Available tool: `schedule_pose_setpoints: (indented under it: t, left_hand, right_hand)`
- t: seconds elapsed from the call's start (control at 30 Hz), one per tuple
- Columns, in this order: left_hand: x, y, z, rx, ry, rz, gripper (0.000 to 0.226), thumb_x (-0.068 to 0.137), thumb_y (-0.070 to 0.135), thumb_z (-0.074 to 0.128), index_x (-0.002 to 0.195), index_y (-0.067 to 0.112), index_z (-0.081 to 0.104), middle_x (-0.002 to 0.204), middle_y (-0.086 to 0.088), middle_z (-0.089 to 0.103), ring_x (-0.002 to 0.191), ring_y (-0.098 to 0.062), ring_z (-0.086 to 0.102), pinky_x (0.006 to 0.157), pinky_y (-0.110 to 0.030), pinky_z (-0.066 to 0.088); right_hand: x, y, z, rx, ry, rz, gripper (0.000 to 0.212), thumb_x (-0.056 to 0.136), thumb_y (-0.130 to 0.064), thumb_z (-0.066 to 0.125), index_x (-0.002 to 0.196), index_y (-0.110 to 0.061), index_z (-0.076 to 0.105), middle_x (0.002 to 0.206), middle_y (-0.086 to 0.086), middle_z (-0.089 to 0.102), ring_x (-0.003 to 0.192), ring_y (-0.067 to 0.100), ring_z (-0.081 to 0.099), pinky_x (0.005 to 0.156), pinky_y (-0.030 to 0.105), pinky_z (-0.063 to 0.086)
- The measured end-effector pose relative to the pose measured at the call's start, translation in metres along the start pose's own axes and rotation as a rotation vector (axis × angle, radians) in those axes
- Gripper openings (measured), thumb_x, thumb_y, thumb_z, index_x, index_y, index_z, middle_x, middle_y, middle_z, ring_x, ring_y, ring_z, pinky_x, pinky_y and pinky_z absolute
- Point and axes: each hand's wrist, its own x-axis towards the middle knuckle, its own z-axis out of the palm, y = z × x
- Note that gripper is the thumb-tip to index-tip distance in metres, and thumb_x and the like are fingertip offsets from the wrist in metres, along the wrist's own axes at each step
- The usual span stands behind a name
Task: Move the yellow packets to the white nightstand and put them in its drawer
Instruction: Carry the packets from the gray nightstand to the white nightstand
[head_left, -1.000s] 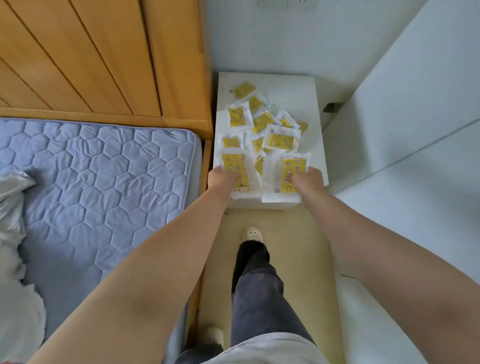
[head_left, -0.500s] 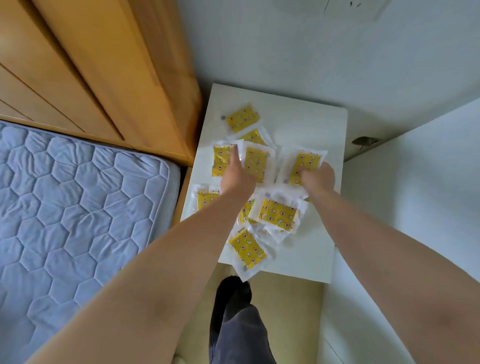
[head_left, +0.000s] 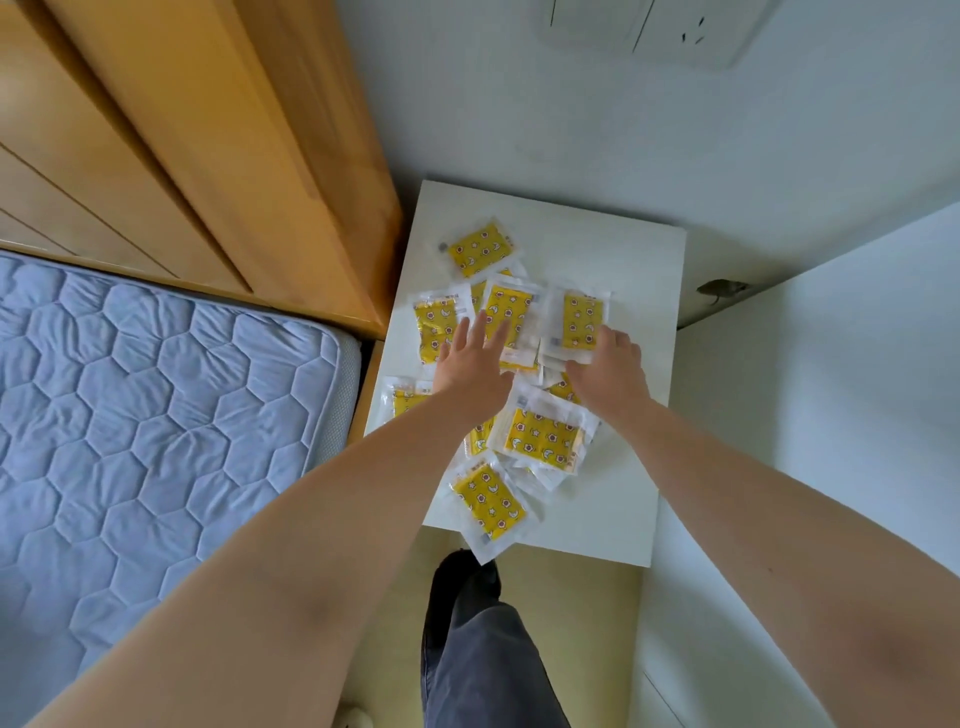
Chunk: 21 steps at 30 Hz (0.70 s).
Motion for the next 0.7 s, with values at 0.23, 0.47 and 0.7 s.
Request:
schedule_pose_setpoints:
  t: [0.23, 0.47, 0.7]
  left_hand:
    - [-0.073, -0.021, -0.039, 0.049, 0.192, 0.039, 0.067, 0.1, 0.032, 0.04, 0.153, 0.024, 0.0, 0.161, -0.003, -0.009, 0.148, -0.023, -0.009, 0.119, -0.044, 0.004]
    - [-0.218, -0.098, -0.068, 0.13, 0.411, 0.023, 0.067, 0.099, 0.039, 0.037, 0.153, 0.023, 0.001, 0.161, -0.003, -0.009, 0.148, -0.023, -0.01, 0.12, -0.045, 0.003]
    - [-0.427, -0.204, -0.074, 0.252, 0.568, -0.078, 0.075, 0.097, 0.047, 0.038, 0.153, 0.024, -0.006, 0.16, -0.002, -0.013, 0.147, -0.024, -0.013, 0.118, -0.047, -0.001]
  right_hand:
    - [-0.067, -0.058, -0.013, -0.055, 0.124, -0.254, 0.056, 0.091, -0.024, 0.055, 0.138, -0.002, 0.036, 0.141, 0.015, 0.039, 0.129, 0.032, 0.034, 0.106, 0.04, 0.032]
    - [-0.189, -0.143, 0.003, -0.162, 0.272, -0.515, 0.055, 0.092, -0.025, 0.052, 0.14, -0.005, 0.036, 0.147, 0.014, 0.033, 0.138, 0.03, 0.026, 0.114, 0.041, 0.02]
    - [-0.37, -0.243, 0.049, -0.177, 0.437, -0.763, 0.054, 0.094, -0.028, 0.049, 0.141, -0.005, 0.036, 0.149, 0.015, 0.031, 0.14, 0.031, 0.025, 0.113, 0.051, 0.018]
